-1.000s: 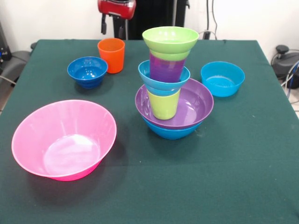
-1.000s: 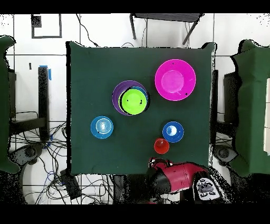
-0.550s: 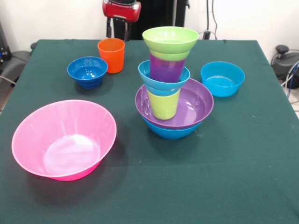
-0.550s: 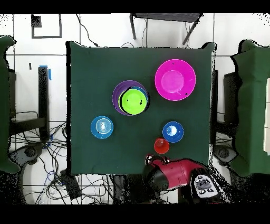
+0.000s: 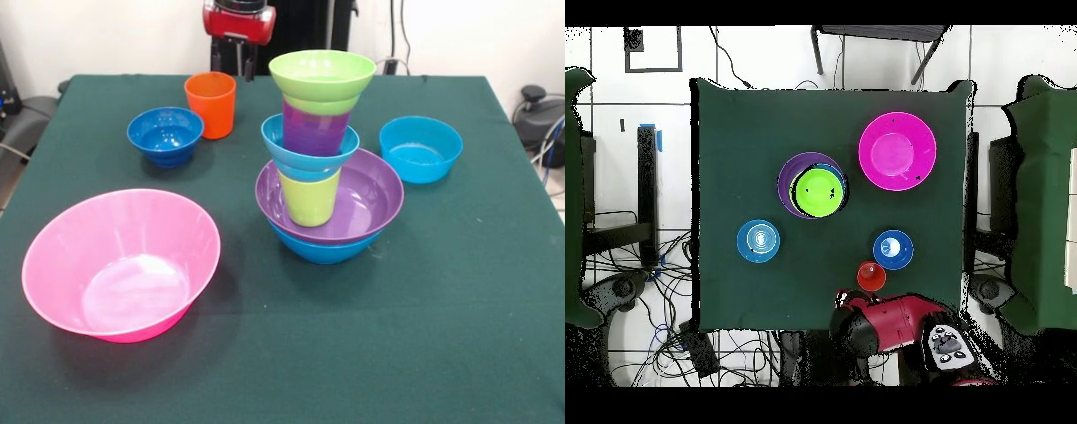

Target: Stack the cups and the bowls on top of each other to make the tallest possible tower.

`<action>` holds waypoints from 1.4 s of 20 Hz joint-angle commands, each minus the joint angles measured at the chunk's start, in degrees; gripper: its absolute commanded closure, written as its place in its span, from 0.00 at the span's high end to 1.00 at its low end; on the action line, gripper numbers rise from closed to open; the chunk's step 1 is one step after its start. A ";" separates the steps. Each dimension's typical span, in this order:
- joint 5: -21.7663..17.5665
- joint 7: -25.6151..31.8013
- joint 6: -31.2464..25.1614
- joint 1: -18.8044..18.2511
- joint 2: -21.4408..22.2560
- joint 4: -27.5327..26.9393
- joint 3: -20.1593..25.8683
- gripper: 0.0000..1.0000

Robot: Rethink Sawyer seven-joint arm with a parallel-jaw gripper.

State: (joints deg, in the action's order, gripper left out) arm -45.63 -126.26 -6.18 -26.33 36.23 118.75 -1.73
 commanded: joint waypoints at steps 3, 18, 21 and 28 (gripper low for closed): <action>2.01 1.68 -6.74 0.61 0.56 -2.41 7.38 1.00; 4.66 4.21 -13.63 0.19 3.07 -2.97 9.87 1.00; 5.43 4.59 -15.49 0.30 3.79 -3.00 10.67 1.00; 4.51 5.67 -17.84 0.59 4.73 -3.46 11.59 1.00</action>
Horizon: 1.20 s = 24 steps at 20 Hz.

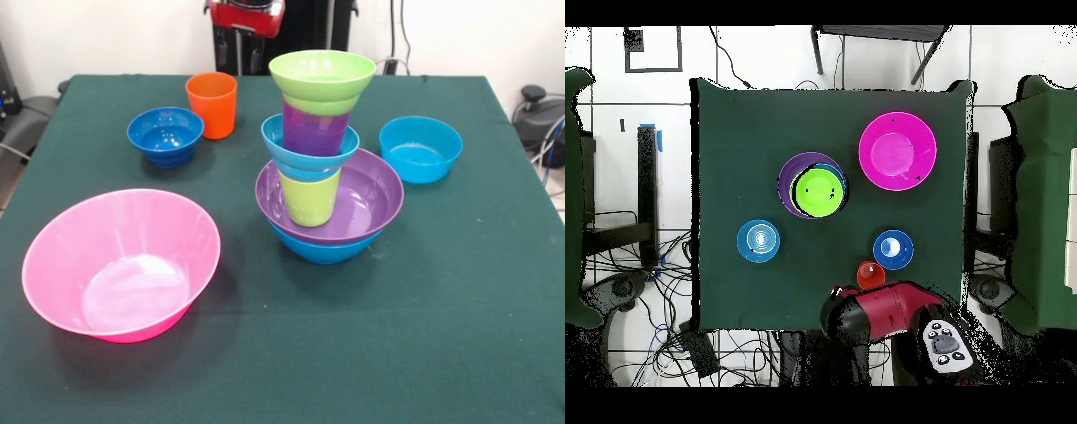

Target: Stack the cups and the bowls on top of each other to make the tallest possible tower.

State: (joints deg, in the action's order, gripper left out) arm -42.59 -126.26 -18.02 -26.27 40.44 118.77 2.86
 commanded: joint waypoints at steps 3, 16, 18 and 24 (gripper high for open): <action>1.70 6.56 -8.25 0.14 0.89 -4.11 7.69 1.00; 1.00 5.98 -8.93 -0.62 0.32 -6.23 9.92 1.00; -0.99 5.45 -8.17 0.88 0.47 -7.80 8.78 1.00; -4.01 5.59 -7.15 2.91 0.01 -11.70 7.38 1.00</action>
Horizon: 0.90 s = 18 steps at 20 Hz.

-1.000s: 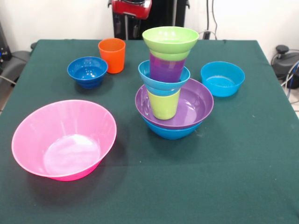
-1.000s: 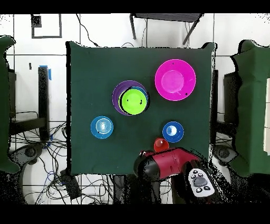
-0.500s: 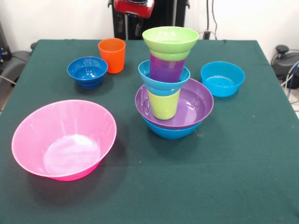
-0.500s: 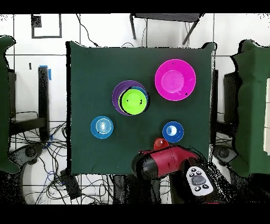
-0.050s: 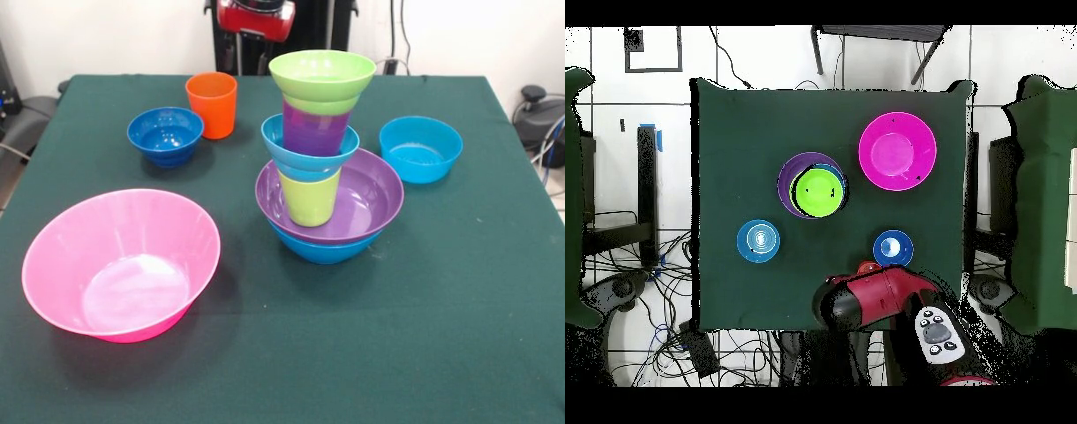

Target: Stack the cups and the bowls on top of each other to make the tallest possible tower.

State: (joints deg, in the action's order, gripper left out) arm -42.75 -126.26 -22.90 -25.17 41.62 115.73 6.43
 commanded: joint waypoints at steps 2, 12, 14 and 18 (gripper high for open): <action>-3.94 6.08 -1.79 1.47 -1.40 -9.12 4.18 1.00; -3.82 5.96 -1.42 1.37 -1.83 -9.48 4.13 1.00; -3.94 5.94 -1.12 1.23 -2.03 -9.31 4.11 1.00; -4.23 5.73 -0.20 0.82 -2.50 -8.75 4.12 1.00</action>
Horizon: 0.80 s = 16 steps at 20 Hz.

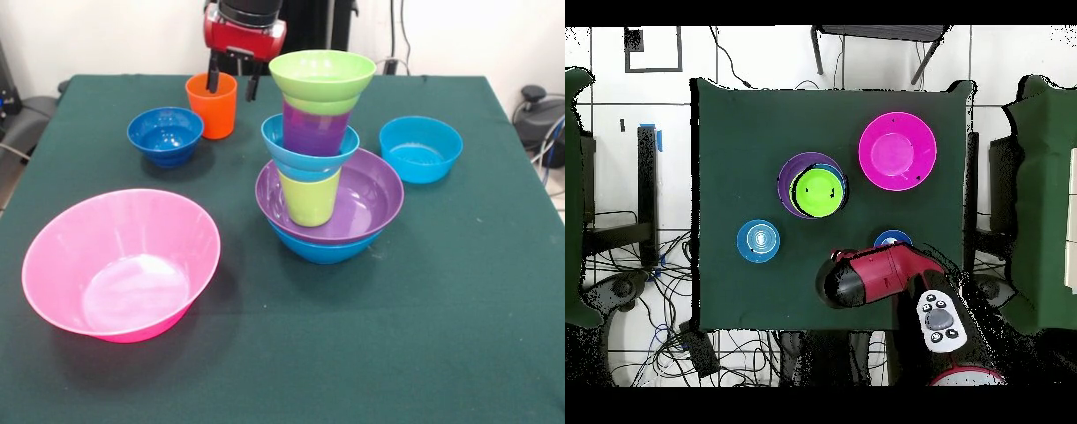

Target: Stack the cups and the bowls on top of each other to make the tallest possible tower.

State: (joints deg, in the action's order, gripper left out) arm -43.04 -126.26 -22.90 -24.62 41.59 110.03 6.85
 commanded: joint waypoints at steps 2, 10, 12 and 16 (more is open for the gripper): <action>-3.65 5.36 0.24 -0.09 -2.64 -2.10 3.81 1.00; -4.64 3.24 2.91 0.08 -3.48 0.50 2.54 1.00; -5.65 2.53 4.08 0.38 -3.77 0.74 1.84 1.00; -6.79 2.17 5.48 -0.27 -4.63 1.62 1.65 1.00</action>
State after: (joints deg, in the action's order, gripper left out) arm -45.14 -126.26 -22.05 -24.69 40.57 110.03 6.79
